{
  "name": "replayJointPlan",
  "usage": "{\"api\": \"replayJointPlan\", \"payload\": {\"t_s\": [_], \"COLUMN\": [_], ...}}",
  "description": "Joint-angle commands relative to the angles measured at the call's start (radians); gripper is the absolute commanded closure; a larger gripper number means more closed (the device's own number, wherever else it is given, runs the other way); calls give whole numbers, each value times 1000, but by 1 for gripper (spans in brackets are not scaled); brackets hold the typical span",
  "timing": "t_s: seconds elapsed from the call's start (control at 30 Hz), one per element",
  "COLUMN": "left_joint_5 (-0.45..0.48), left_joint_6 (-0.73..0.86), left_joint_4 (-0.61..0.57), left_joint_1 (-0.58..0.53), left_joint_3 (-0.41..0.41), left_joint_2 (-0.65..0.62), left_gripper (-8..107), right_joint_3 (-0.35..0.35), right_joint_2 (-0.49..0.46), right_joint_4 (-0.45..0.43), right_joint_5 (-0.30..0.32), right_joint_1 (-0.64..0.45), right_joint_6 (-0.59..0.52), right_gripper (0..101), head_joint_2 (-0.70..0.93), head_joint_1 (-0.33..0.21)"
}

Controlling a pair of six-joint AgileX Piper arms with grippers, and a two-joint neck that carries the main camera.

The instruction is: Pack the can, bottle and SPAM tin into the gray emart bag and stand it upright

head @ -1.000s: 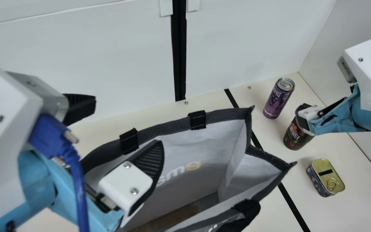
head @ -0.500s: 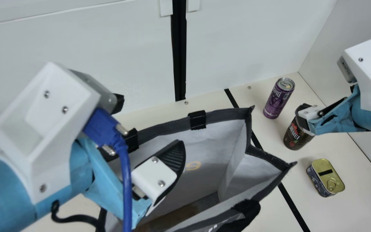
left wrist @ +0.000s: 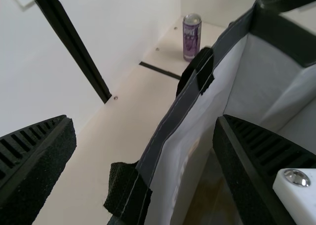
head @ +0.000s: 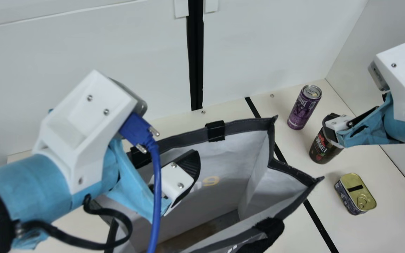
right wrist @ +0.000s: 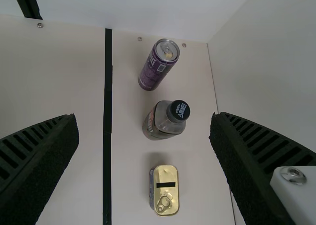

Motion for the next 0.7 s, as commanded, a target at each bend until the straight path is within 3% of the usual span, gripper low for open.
{"api": "replayJointPlan", "payload": {"t_s": [0.0,0.43,0.67], "left_joint_5": [-2,-8,-14], "left_joint_6": [6,31,29], "left_joint_4": [1,0,0], "left_joint_1": [4,5,3], "left_joint_3": [7,70,108], "left_joint_2": [5,30,27], "left_gripper": [9,9,56], "right_joint_3": [0,0,0], "right_joint_2": [0,0,0], "right_joint_4": [0,0,0], "right_joint_5": [0,0,0], "right_joint_1": [0,0,0], "right_joint_6": [0,0,0], "right_gripper": [6,6,6], "head_joint_2": [-2,-2,-2], "head_joint_1": [-23,-23,-23]}}
